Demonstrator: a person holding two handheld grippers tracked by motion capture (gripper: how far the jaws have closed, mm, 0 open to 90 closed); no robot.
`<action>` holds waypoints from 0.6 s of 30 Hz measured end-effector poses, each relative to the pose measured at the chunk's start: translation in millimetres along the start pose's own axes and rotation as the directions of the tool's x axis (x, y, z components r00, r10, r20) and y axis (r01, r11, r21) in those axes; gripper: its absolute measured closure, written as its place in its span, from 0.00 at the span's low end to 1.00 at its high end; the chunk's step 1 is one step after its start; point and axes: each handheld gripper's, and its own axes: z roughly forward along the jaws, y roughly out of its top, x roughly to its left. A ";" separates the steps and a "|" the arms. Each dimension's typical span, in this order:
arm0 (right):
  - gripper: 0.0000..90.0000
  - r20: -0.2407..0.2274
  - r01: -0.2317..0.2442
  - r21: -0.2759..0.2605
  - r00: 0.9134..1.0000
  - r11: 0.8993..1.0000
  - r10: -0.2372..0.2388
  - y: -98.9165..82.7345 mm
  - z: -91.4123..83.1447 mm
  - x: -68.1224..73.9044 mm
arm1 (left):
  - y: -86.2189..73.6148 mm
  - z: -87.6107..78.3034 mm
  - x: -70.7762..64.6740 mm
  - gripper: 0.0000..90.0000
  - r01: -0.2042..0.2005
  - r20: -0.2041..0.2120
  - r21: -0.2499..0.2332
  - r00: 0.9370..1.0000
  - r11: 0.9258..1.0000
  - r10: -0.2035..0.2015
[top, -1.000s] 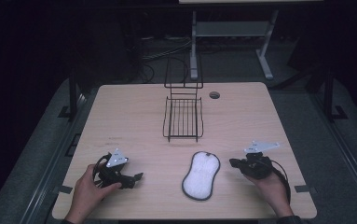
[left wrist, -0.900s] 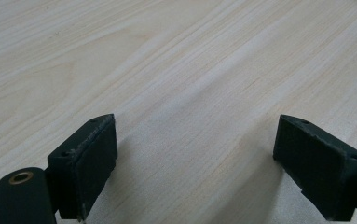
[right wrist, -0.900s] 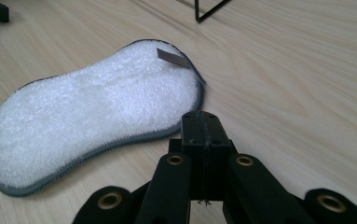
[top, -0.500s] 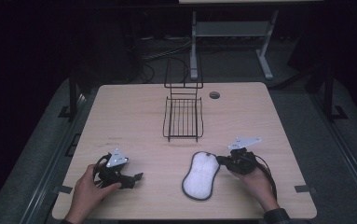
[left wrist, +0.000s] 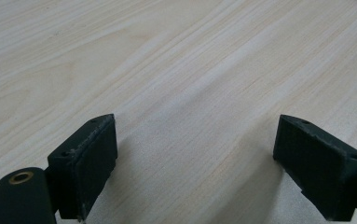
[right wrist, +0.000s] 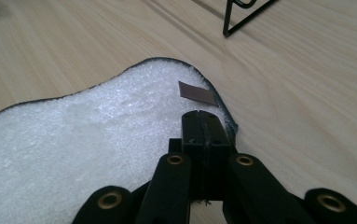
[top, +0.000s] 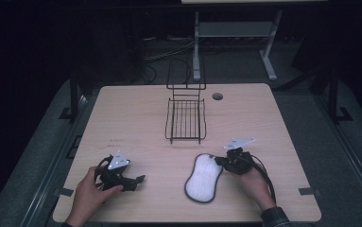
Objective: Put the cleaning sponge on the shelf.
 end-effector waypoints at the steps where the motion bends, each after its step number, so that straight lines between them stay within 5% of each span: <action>1: 0.99 -0.003 0.000 -0.005 1.000 1.000 0.000 0.1 0.9 -1.1 | 0.0 0.0 -0.1 0.14 0.001 0.000 -0.001 1.000 1.000 -0.001; 18: 0.99 -0.024 0.008 -0.029 1.000 1.000 -0.009 18.5 24.0 0.3 | 0.0 0.2 -0.1 0.14 0.001 -0.001 -0.003 1.000 1.000 -0.001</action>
